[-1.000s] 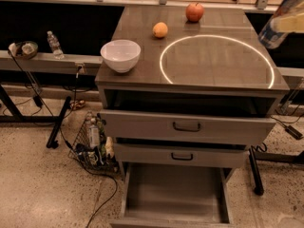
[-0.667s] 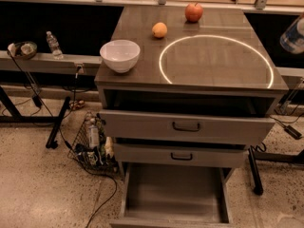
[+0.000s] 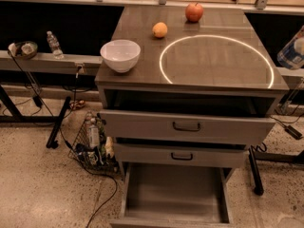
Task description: Place redbull can into bottom drawer
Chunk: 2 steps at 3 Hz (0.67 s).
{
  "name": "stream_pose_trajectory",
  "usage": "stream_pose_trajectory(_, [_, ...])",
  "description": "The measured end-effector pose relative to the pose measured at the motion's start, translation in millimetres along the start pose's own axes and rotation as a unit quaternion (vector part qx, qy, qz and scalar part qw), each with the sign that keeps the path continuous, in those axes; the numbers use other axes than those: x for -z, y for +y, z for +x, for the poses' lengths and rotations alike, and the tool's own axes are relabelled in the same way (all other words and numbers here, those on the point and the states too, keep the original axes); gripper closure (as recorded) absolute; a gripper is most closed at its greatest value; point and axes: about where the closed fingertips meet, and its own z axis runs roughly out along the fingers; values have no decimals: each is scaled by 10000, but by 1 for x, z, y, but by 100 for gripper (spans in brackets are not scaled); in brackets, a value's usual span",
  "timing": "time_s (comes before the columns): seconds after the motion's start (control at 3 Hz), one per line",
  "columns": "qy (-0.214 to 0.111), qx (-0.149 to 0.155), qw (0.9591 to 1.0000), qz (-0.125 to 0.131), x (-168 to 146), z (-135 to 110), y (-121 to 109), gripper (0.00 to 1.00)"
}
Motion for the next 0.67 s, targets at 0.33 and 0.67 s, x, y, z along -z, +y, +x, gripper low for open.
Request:
stream_pose_trajectory(0.33, [334, -108, 9986, -395, 12, 56, 24, 100])
stream_pose_trajectory(0.67, [687, -200, 9946, -748, 25, 120, 50, 100])
